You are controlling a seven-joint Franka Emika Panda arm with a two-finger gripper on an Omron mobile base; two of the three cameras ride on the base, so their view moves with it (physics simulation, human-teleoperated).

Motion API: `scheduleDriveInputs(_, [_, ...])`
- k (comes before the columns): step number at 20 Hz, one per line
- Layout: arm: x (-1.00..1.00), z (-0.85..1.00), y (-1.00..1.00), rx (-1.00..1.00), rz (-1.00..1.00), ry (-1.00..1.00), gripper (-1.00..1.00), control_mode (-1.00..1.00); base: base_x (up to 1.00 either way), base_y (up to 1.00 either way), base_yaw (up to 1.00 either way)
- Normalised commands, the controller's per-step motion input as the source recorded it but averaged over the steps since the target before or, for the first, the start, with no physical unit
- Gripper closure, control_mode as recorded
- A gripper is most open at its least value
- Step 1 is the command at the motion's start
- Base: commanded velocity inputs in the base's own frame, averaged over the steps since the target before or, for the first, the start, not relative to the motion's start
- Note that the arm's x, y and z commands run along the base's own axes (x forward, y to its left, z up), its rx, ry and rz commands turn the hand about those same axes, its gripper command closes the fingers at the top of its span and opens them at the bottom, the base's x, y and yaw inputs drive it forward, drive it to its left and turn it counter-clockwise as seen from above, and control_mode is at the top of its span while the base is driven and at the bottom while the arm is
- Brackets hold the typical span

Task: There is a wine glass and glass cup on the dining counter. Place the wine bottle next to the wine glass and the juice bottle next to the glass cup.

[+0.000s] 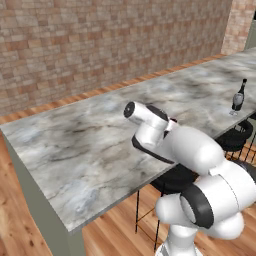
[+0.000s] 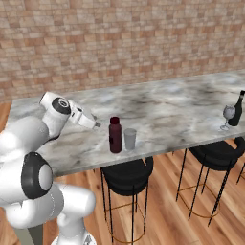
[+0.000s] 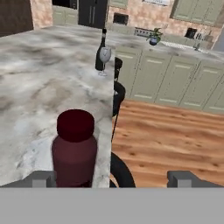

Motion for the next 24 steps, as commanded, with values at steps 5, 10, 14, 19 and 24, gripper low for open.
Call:
scheduleDriveInputs(5, [-0.43, 0.23, 0.0, 0.07, 0.23, 0.2, -1.0, -1.0, 0.0, 0.0, 0.0])
scheduleDriveInputs(10, [-0.45, 0.22, 0.0, 0.06, 0.24, 0.2, -1.0, -1.0, 0.0, 0.0, 0.0])
scheduleDriveInputs(14, [-0.43, 0.22, 0.0, 0.07, 0.29, 0.19, -1.0, -1.0, 0.0, 0.0, 0.0])
scheduleDriveInputs(19, [-0.43, 0.19, 0.0, 0.11, 0.33, 0.19, -1.0, -1.0, 0.0, 0.0, 0.0])
scheduleDriveInputs(24, [-0.45, 0.13, 0.0, 0.12, 0.33, 0.17, -1.0, -1.0, 0.0, 0.0, 0.0])
